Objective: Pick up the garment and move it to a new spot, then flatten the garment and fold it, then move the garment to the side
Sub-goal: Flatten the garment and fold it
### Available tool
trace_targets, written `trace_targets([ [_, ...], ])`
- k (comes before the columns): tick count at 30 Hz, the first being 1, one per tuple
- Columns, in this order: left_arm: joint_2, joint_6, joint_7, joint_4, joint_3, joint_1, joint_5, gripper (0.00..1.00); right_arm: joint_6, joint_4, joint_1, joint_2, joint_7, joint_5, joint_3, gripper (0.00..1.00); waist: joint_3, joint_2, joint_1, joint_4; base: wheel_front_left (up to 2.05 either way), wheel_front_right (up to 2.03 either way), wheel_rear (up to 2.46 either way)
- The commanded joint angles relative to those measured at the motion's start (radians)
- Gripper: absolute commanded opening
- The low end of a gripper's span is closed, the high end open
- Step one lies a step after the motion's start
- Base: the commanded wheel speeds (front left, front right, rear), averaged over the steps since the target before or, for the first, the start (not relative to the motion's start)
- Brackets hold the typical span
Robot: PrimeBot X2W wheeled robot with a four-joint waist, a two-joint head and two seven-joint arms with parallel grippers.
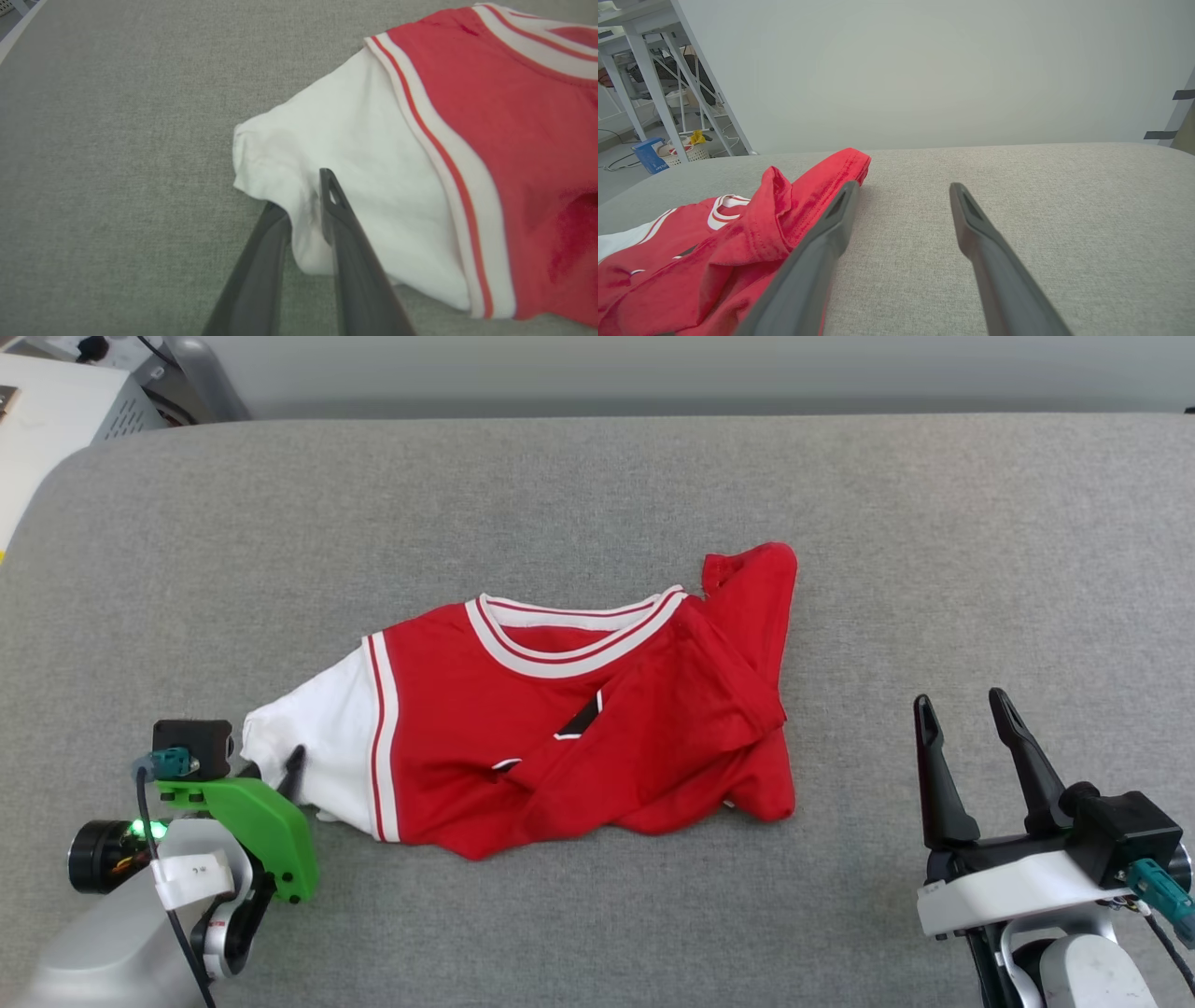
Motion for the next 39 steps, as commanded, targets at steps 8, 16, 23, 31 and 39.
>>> trace_targets([
  [8, -0.050, 0.123, -0.064, -0.119, 0.179, 0.053, 0.207, 1.00, -0.001, -0.043, -0.047, -0.073, -0.005, -0.021, -0.018, 1.00, -0.066, 0.0000, 0.0000, 0.031, 0.00, 0.00, 0.00],
  [16, -0.135, 0.219, -0.064, -0.407, 0.460, 0.270, 0.537, 1.00, -0.001, -0.053, -0.223, -0.252, -0.005, 0.022, 0.044, 1.00, -0.070, 0.0000, 0.0000, 0.059, 0.00, 0.00, 0.00],
  [23, -0.250, 0.204, -0.064, -0.512, 0.608, 0.407, 0.729, 1.00, -0.001, 0.047, -0.412, -0.470, 0.076, 0.176, 0.326, 1.00, -0.069, 0.0000, 0.0000, 0.081, 0.00, 0.00, 0.00],
  [31, -0.361, 0.145, -0.064, -0.557, 0.737, 0.479, 0.847, 1.00, -0.001, 0.007, -0.620, -0.652, 0.476, 0.479, 0.677, 1.00, -0.046, 0.0000, 0.0000, 0.097, 0.00, 0.00, 0.00],
  [39, -0.463, 0.058, -0.064, -0.555, 0.840, 0.479, 0.940, 1.00, -0.001, -0.035, -0.775, -0.724, 0.886, 0.701, 1.022, 1.00, 0.023, 0.0000, 0.0000, 0.130, 0.00, 0.00, 0.00],
])
